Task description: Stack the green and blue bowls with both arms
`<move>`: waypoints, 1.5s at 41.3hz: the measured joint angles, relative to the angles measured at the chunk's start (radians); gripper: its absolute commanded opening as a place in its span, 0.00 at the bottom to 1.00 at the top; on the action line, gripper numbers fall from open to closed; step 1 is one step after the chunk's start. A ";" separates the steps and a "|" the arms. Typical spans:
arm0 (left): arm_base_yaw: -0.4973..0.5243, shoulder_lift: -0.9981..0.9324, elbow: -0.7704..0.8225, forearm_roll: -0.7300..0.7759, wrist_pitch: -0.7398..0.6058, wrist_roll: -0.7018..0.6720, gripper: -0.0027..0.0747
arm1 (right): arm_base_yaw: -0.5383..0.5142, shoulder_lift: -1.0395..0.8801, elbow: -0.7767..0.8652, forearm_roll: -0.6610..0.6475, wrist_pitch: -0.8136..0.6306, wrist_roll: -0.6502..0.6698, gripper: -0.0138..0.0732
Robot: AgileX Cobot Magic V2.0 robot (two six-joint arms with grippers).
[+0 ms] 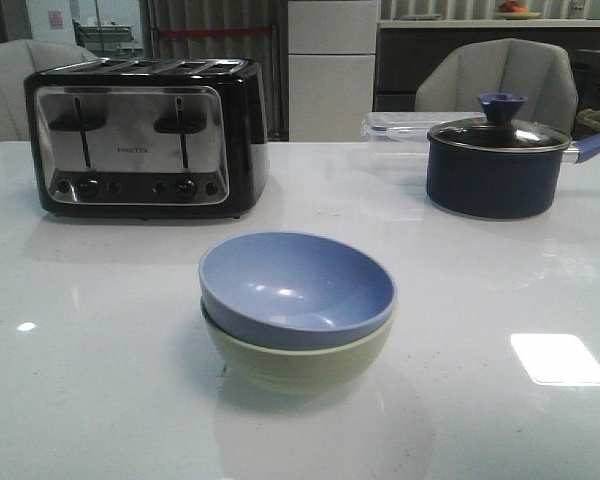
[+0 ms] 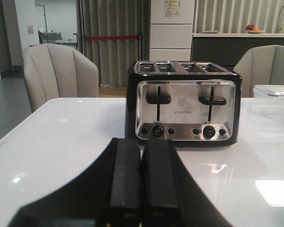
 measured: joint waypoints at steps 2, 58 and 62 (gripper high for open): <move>0.000 0.000 0.000 0.000 0.000 0.000 0.15 | 0.000 0.000 0.000 0.000 0.000 0.000 0.22; 0.000 0.000 0.000 0.000 -0.003 0.000 0.15 | -0.540 -0.687 0.689 -0.012 -0.754 0.000 0.22; 0.000 0.000 0.000 0.000 -0.003 0.000 0.15 | -0.540 -0.687 0.689 -0.012 -0.754 0.000 0.22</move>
